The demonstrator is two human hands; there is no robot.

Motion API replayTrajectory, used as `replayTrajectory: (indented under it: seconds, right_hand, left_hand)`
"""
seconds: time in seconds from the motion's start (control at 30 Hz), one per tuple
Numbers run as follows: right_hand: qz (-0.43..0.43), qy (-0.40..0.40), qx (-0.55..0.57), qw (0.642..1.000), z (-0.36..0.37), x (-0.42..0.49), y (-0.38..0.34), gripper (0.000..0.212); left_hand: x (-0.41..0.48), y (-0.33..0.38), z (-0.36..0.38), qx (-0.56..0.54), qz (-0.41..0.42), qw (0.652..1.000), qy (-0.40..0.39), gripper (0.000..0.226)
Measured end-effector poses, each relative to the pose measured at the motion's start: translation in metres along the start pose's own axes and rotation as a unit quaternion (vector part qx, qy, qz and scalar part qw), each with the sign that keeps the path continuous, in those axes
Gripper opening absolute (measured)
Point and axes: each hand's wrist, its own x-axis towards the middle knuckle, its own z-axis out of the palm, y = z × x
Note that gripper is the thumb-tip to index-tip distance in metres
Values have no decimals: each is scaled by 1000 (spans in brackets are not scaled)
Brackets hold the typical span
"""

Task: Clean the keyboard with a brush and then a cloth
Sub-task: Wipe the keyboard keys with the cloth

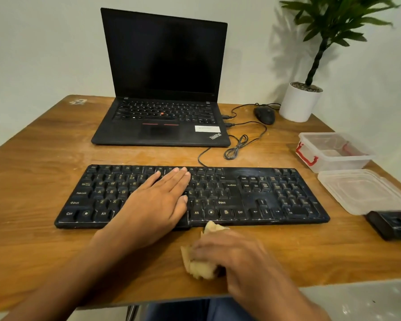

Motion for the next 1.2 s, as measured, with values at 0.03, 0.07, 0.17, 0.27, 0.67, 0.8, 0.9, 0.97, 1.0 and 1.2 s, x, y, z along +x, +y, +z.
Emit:
replayTrajectory:
  seconds: [0.03, 0.07, 0.17, 0.27, 0.67, 0.8, 0.9, 0.97, 1.0, 1.2]
  right_hand:
    - [11, 35, 18, 999, -7, 2, 1, 47]
    - [22, 84, 25, 996, -15, 9, 6, 40]
    - [106, 132, 0, 986, -34, 48, 27, 40]
    - [152, 44, -50, 986, -27, 65, 33, 52]
    - [169, 15, -69, 983, -25, 65, 36, 52]
    - [118, -32, -33, 992, -27, 36, 21, 58]
    - [135, -30, 21, 990, -47, 32, 31, 55]
    - [150, 36, -2, 988, -52, 45, 46, 55]
    - [143, 57, -24, 988, -47, 54, 53, 56]
    - [79, 0, -133, 988, -33, 45, 90, 60]
  left_hand:
    - [0, 0, 0, 1, 1, 1000, 0, 79]
    - [0, 0, 0, 2, 1, 1000, 0, 79]
    - [-1, 1, -2, 0, 0, 1000, 1, 79]
    - [-1, 0, -1, 3, 2, 1000, 2, 79]
    - [-1, 1, -1, 6, -2, 1000, 3, 80]
    - [0, 5, -2, 32, 1, 999, 11, 80]
    - [2, 7, -8, 59, 4, 998, 4, 80]
    - [12, 14, -15, 44, 13, 999, 14, 79]
    - [19, 19, -15, 36, 22, 999, 18, 80]
    - [37, 22, 1, 30, 32, 999, -20, 85]
